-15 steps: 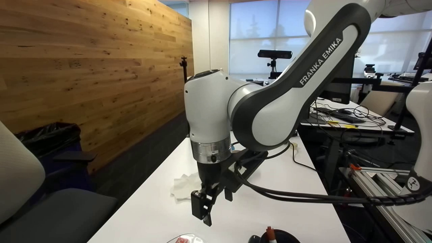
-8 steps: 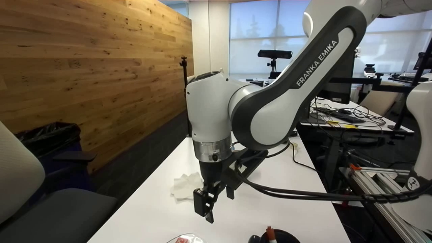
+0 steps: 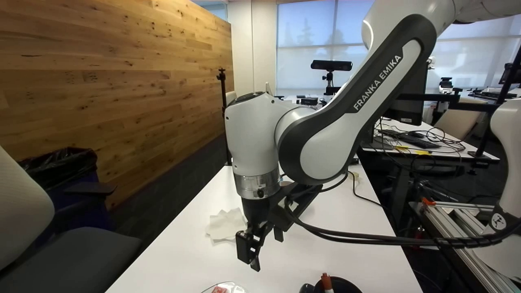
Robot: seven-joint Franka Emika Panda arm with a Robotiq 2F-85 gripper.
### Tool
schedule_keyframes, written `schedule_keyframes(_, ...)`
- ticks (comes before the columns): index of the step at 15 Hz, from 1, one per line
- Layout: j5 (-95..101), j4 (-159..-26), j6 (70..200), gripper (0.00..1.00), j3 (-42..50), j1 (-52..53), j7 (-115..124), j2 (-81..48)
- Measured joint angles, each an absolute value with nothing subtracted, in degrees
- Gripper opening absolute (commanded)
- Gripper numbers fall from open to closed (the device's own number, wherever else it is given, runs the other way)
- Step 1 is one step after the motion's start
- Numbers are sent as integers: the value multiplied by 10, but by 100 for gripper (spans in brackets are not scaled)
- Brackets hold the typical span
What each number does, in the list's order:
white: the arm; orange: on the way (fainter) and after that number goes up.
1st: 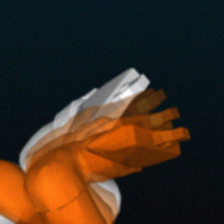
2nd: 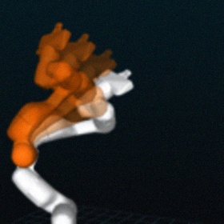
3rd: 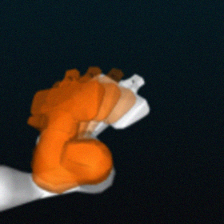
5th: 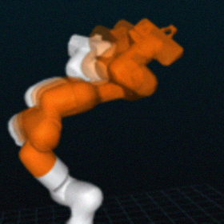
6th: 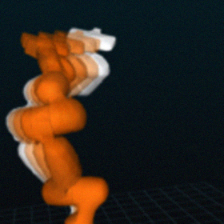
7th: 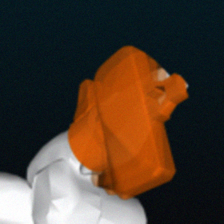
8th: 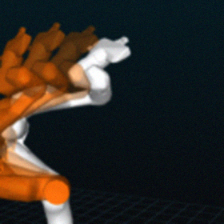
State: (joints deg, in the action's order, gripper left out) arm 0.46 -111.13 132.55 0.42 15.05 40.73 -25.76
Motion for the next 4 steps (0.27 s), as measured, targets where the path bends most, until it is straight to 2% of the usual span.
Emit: schedule_keyframes(4,5,-1111,1326,100,1,150,397,-262)
